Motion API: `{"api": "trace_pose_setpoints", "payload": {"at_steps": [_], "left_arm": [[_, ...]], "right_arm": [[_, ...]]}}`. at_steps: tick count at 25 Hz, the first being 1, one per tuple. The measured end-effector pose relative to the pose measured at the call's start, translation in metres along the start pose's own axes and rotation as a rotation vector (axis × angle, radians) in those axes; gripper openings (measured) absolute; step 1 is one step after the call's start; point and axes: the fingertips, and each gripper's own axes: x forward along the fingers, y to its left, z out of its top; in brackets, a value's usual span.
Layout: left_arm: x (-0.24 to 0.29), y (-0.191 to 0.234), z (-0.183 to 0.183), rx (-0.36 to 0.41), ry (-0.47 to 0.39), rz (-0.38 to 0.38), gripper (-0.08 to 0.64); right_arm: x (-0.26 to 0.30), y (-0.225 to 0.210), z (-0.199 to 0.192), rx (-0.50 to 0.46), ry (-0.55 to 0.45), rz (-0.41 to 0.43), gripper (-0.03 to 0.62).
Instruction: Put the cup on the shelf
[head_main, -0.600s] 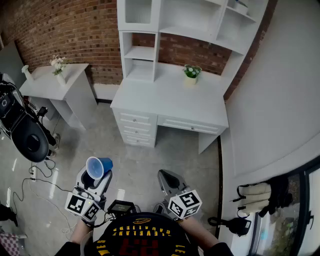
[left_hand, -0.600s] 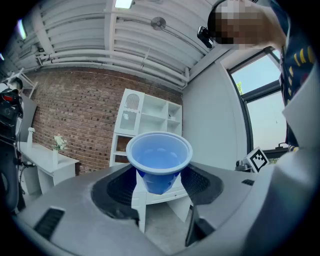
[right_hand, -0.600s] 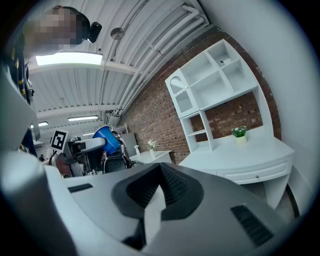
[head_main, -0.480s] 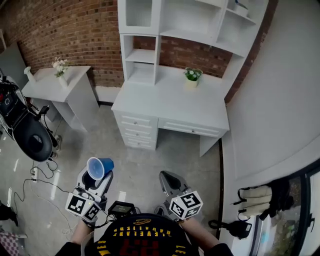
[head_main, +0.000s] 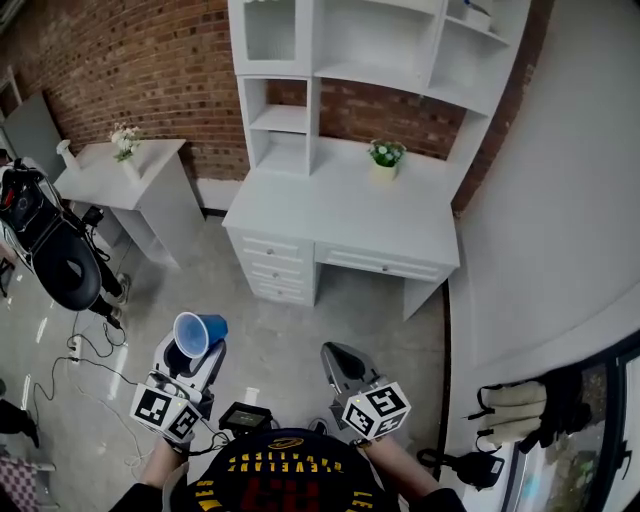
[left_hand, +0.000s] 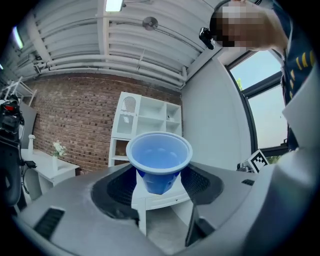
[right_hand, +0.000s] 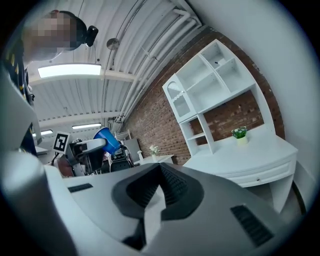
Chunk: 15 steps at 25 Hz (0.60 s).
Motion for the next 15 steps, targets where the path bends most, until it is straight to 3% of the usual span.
{"api": "trace_pose_setpoints", "payload": {"at_steps": [6,15], "left_arm": [[0.012,-0.02,0.005,0.006,-0.01,0.009,0.279],[0.024,-0.026,-0.03,-0.038,0.069,0.009,0.279]], "right_arm": [[-0.015,-0.021,0.011,-0.008,-0.025,-0.006,0.003],[-0.02,-0.052,-0.014,-0.052,0.077,-0.099,0.003]]}}
